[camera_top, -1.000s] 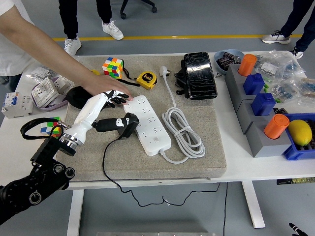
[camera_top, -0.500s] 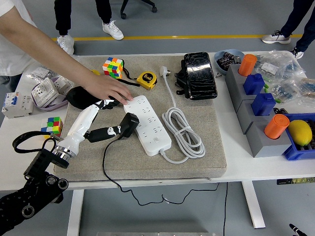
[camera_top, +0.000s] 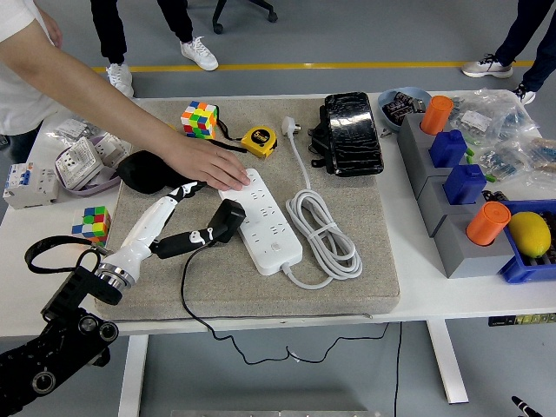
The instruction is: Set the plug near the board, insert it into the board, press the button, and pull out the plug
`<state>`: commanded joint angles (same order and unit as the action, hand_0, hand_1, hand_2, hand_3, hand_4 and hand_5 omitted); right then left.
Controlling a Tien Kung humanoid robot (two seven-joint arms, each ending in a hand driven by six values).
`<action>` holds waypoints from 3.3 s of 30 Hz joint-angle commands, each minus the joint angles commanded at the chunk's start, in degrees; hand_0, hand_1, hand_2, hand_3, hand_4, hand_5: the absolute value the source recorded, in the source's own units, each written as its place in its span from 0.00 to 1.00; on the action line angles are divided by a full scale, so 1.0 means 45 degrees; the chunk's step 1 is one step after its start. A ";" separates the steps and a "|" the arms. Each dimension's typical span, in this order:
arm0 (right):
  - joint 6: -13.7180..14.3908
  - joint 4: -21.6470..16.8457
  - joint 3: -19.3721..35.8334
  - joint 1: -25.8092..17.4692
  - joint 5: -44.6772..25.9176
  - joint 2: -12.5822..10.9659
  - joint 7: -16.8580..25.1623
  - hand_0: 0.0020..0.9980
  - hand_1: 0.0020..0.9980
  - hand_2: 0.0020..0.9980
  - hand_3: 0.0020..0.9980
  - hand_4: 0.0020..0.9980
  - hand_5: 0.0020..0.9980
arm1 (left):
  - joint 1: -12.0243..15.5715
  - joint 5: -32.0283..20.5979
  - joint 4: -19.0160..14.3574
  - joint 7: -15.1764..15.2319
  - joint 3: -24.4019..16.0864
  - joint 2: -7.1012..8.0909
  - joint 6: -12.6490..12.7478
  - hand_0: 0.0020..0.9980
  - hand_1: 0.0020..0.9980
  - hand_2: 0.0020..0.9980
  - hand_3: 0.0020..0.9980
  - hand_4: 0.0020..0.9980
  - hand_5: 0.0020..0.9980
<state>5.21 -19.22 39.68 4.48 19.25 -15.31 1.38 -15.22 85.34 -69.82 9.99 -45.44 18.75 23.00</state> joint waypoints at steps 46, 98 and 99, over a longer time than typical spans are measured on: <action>0.0008 -0.0083 0.0155 -0.0005 0.0147 -0.0073 0.0036 0.57 0.64 0.62 0.55 0.96 0.54 | -0.0196 0.0584 -0.0997 -0.1751 0.0344 0.0139 -0.0892 0.76 0.76 0.79 0.81 1.00 0.74; 0.0007 -0.0174 0.0239 0.0056 0.0249 -0.0110 0.0068 0.57 0.64 0.62 0.55 0.96 0.53 | -0.1068 0.1366 -0.1453 -0.2614 0.0935 0.0127 -0.1350 0.72 0.70 0.70 0.75 0.96 0.74; 0.0009 -0.0171 0.0239 0.0060 0.0246 -0.0111 0.0068 0.57 0.64 0.62 0.55 0.96 0.53 | -0.1092 0.1369 -0.1450 -0.2614 0.0946 0.0124 -0.1352 0.72 0.70 0.70 0.75 0.96 0.74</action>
<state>5.25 -19.99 40.76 4.75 20.36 -15.81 1.69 -20.14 91.50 -76.34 -1.77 -41.19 19.31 16.91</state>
